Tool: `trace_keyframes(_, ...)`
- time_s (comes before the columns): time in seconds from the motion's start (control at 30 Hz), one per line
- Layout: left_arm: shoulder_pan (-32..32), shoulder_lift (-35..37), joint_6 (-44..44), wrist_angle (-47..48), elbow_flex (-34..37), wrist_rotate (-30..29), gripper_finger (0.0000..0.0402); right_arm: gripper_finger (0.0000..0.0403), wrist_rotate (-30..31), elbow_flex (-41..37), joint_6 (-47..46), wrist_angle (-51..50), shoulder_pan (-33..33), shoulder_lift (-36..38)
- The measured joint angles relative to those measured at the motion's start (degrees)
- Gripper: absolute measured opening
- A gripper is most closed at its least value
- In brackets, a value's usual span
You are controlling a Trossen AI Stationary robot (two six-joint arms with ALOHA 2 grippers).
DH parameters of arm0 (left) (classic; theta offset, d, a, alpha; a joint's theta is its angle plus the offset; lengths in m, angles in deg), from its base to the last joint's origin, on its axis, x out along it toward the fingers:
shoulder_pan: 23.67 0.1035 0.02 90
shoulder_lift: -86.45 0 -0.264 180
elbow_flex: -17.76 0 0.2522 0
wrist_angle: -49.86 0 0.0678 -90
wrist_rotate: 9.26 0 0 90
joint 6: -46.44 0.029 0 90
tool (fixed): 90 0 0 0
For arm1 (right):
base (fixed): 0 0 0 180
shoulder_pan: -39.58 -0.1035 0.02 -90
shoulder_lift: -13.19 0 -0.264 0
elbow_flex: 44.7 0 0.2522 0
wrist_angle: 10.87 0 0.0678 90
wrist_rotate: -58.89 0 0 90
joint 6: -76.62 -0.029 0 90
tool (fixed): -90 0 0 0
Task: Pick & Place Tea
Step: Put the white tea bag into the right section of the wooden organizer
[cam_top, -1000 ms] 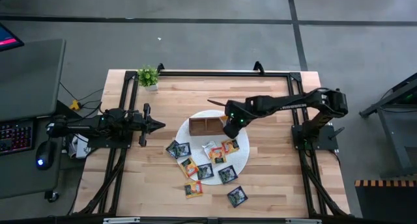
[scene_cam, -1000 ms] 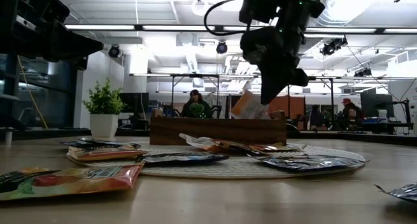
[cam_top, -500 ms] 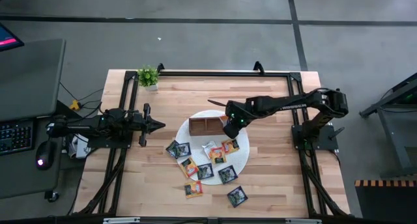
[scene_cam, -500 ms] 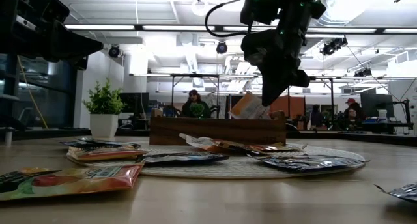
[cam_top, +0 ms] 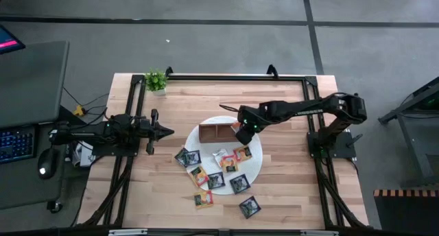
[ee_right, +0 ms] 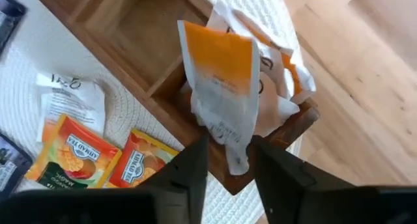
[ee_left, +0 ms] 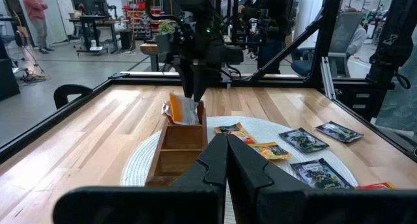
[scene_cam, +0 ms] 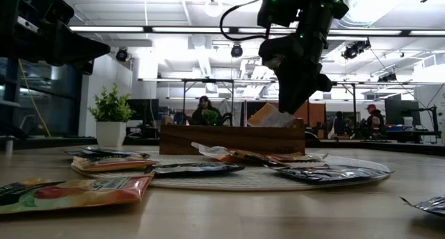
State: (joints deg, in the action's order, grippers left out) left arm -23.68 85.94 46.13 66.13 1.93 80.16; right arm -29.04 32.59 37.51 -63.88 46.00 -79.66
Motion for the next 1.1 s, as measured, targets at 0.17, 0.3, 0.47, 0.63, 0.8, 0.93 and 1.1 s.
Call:
trace_keyframes(0.17,-0.01,0.01,0.01,-0.01,0.0,0.0,0.0001,0.0141,2.43,0.02,0.67,-0.21,0.45,3.48)
trace_keyframes(0.3,-0.01,0.0,-0.01,0.0,0.0,-0.02,0.0001,0.0146,3.67,0.04,1.94,-0.03,0.75,6.13)
trace_keyframes(0.47,-0.01,0.01,0.0,-0.01,0.0,-0.02,0.0001,0.0147,3.86,0.06,7.3,0.44,0.75,5.96)
trace_keyframes(0.63,-0.01,-0.01,0.0,0.01,0.0,-0.02,0.0001,0.0146,4.0,0.04,18.22,1.66,0.73,5.02)
trace_keyframes(0.8,-0.02,0.01,-0.01,0.01,0.0,-0.02,0.0001,0.0145,3.89,0.03,20.31,3.34,0.92,5.06)
trace_keyframes(0.93,-0.01,0.0,-0.01,-0.01,0.0,-0.02,0.0001,0.0133,3.32,-1.52,20.13,5.2,1.5,5.08)
trace_keyframes(1.1,-0.02,0.01,-0.01,0.01,0.0,-0.02,0.0001,0.012,-0.06,-4.75,20.11,9.01,2.22,5.06)
